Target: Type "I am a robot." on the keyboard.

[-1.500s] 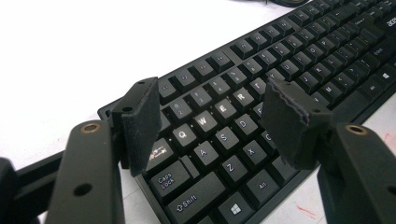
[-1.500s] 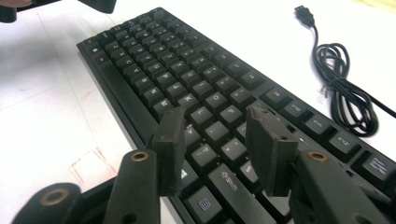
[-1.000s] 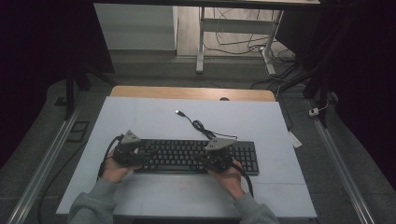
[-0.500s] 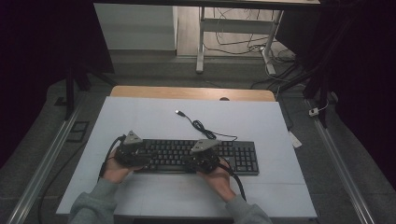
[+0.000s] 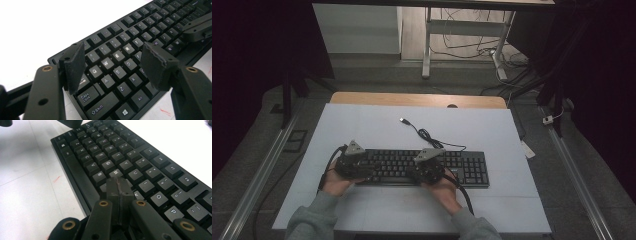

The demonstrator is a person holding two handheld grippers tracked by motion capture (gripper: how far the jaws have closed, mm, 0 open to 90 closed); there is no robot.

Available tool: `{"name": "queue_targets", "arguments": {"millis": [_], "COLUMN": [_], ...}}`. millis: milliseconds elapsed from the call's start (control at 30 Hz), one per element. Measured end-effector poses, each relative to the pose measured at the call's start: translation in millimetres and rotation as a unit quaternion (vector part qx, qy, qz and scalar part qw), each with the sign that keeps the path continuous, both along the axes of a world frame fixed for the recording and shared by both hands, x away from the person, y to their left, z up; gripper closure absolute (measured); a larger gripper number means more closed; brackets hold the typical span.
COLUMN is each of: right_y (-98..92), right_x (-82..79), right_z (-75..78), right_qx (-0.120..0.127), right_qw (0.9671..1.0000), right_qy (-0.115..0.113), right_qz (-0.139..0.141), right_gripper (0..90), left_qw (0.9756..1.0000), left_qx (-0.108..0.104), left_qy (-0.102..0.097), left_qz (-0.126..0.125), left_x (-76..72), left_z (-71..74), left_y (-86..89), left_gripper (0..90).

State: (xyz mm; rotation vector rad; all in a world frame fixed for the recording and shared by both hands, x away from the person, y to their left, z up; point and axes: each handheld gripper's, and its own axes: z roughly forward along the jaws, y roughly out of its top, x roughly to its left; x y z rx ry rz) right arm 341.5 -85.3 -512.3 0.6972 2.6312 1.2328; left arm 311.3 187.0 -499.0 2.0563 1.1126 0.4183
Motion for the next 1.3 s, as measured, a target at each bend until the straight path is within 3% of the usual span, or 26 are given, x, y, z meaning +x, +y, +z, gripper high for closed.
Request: {"name": "queue_targets", "arguments": {"millis": [900,1300], "right_y": [6.6,-8.1], "right_x": [0.9,0.1], "right_z": [-7.5,6.8], "right_qx": [-0.021,0.013], "right_qw": [0.9998,0.9995], "right_qy": [-0.004,-0.023], "right_qz": [-0.006,-0.015], "right_gripper": [89.5,89.4], "left_qw": [1.0,1.0], "left_qx": [0.007,0.005], "left_qy": [0.0,-0.003], "left_qz": [-0.003,-0.001], "left_x": [0.0,-0.5], "left_z": [-0.9,-0.2], "left_y": [-1.3,0.5], "left_gripper": [36.2,36.1]}}
